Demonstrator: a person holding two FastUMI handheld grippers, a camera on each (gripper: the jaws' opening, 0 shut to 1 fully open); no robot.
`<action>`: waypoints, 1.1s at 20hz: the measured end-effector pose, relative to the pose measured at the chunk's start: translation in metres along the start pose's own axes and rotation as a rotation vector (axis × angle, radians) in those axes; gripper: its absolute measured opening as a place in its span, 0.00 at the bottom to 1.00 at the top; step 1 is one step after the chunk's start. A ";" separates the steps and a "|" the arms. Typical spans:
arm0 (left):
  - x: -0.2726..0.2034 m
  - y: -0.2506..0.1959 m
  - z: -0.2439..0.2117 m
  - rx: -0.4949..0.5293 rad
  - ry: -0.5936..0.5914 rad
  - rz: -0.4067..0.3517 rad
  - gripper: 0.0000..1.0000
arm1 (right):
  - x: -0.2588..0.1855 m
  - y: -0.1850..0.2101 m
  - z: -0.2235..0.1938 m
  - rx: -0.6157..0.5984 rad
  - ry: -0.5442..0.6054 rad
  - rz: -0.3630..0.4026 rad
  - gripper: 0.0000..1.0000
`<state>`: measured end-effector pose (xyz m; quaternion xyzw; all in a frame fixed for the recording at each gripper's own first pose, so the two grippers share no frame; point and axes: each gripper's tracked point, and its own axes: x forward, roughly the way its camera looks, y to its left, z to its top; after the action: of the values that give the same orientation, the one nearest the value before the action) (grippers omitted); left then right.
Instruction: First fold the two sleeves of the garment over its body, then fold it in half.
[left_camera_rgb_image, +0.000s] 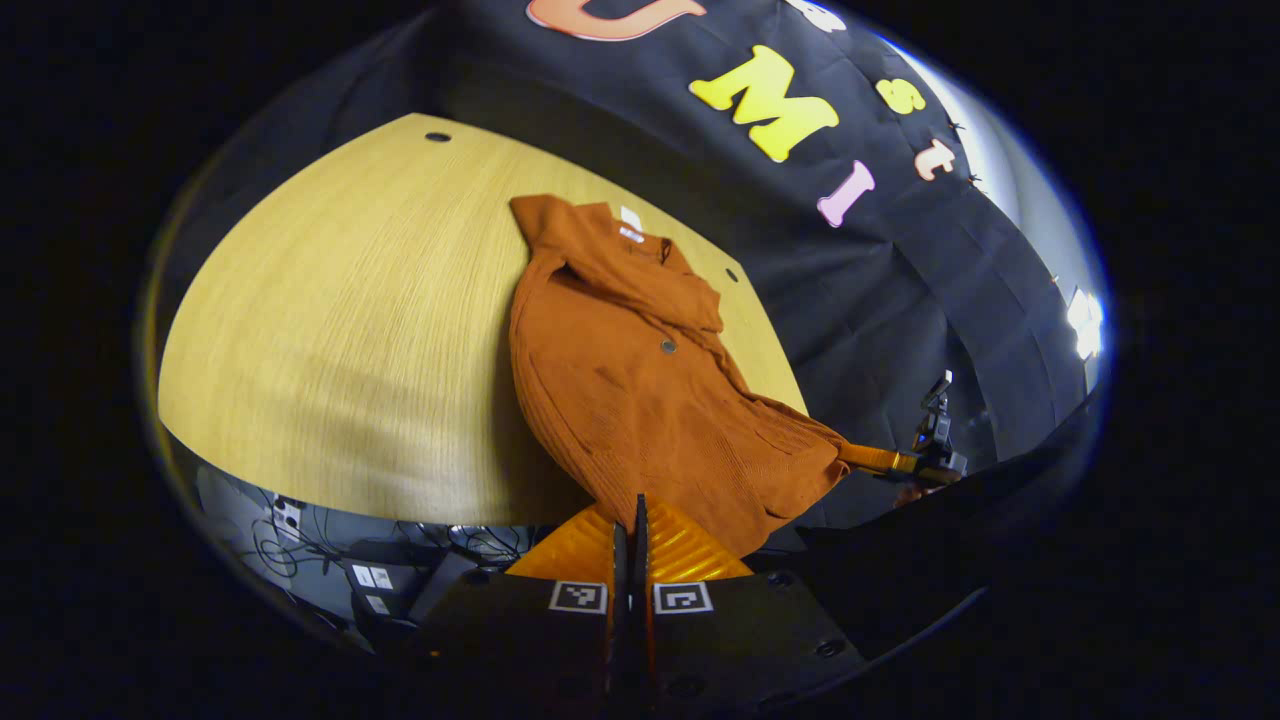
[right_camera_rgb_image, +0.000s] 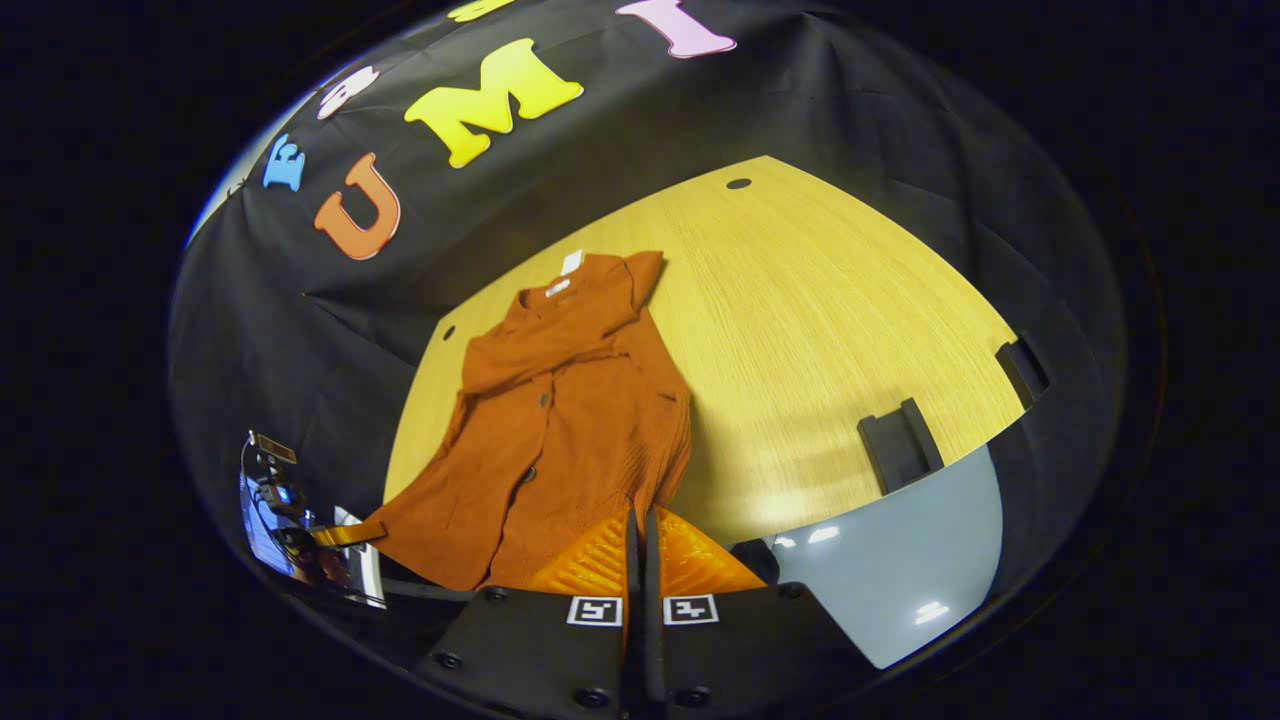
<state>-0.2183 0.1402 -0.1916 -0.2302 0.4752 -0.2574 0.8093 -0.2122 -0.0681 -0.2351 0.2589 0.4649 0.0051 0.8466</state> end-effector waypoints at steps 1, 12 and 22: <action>-0.006 -0.008 0.012 0.028 -0.012 -0.006 0.03 | -0.008 0.011 0.016 -0.001 -0.013 0.018 0.00; 0.054 -0.035 0.292 0.552 -0.362 0.191 0.03 | 0.051 0.103 0.260 -0.024 -0.179 0.238 0.00; 0.249 0.116 0.382 0.303 -0.126 0.372 0.03 | 0.324 0.045 0.337 0.048 0.016 0.142 0.00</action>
<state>0.2471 0.1197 -0.2561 -0.0304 0.4140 -0.1571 0.8961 0.2486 -0.0941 -0.3233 0.3114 0.4521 0.0561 0.8339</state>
